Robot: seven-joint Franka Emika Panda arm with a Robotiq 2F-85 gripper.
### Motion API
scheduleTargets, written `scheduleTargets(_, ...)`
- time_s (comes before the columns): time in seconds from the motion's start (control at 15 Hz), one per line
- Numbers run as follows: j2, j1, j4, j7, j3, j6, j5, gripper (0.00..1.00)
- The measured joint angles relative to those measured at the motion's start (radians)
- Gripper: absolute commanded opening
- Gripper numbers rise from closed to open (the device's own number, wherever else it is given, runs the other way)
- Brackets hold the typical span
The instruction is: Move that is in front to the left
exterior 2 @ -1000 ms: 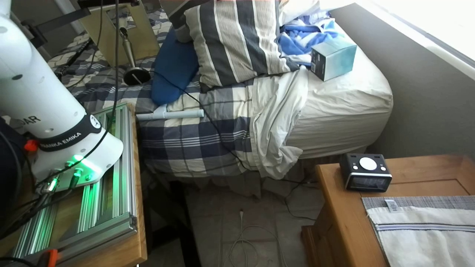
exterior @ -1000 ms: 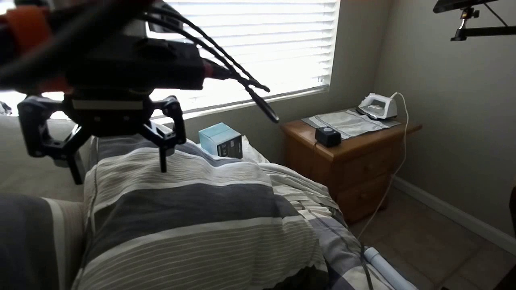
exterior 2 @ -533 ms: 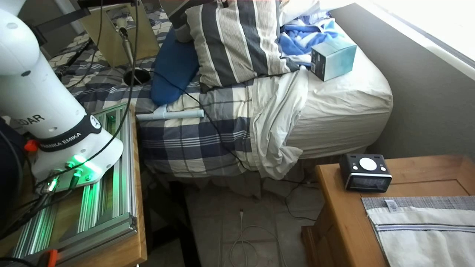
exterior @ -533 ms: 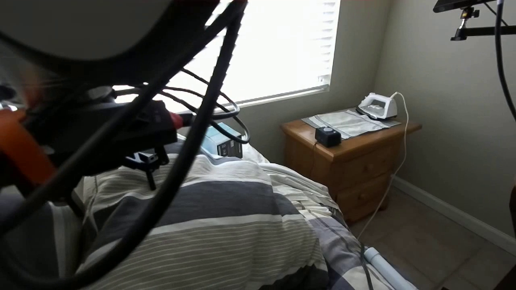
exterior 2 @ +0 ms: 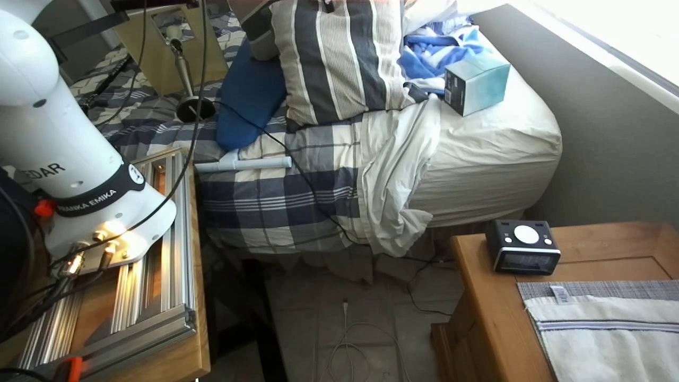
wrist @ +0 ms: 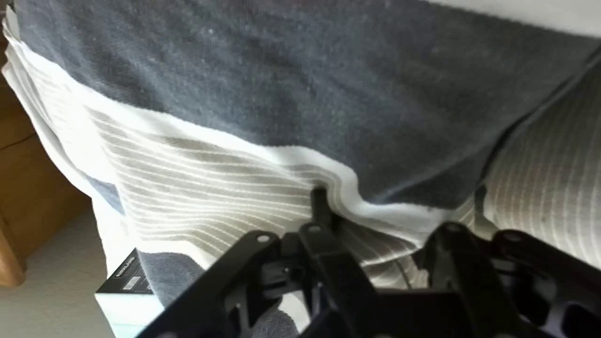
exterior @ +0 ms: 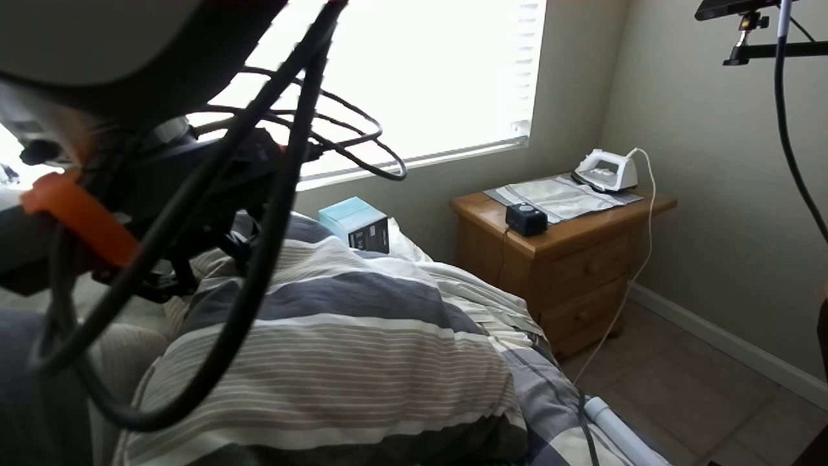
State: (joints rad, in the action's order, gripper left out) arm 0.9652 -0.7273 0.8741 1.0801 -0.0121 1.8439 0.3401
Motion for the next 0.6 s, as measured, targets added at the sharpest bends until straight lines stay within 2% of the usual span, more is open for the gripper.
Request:
scheduleTargets(0.13, 0.0, 0.01, -0.016, -0.011, 0.0, -0.016, -0.004, 0.01)
scheduleTargets(0.2, -0.002, 0.016, -0.023, -0.022, -0.001, -0.024, -0.005, 0.0)
scheduleTargets(0.6, -0.069, 0.059, -0.063, -0.135, 0.01, -0.142, -0.003, 0.02)
